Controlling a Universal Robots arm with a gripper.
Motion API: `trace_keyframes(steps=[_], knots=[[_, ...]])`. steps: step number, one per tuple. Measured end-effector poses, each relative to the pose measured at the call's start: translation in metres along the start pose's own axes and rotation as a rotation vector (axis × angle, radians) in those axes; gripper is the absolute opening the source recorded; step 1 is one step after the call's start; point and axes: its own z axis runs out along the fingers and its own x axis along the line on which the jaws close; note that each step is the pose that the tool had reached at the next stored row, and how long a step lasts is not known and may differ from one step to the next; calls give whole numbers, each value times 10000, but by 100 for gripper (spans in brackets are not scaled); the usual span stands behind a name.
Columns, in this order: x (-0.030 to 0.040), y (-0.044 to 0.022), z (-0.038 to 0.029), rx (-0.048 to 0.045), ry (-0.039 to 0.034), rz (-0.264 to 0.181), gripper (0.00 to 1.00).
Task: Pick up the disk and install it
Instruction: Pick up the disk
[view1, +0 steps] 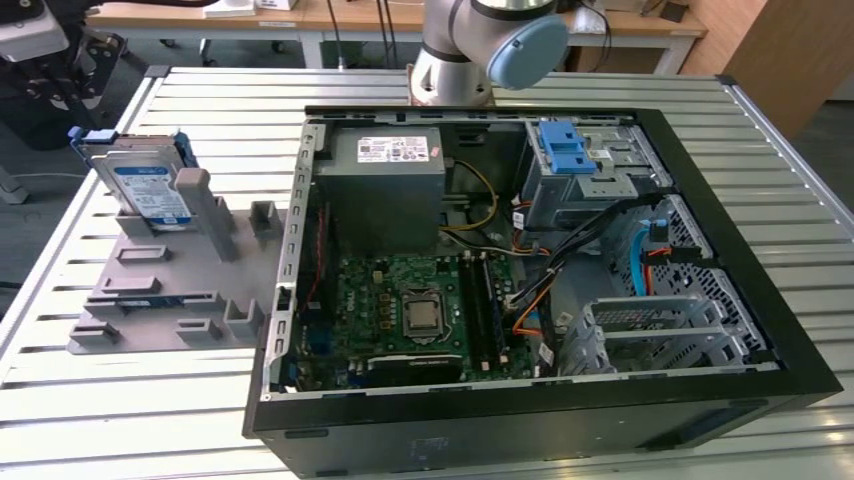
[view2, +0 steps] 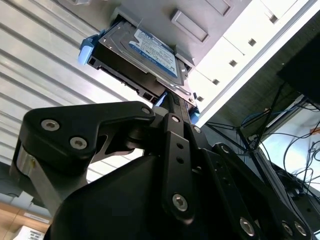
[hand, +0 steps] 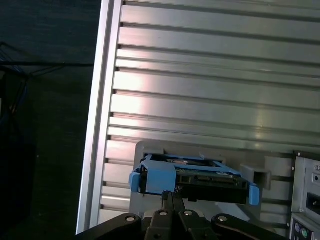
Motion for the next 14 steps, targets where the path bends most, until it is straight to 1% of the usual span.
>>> trace_keyframes(steps=[14], knots=[[0,0,0,9,20,-472,11]])
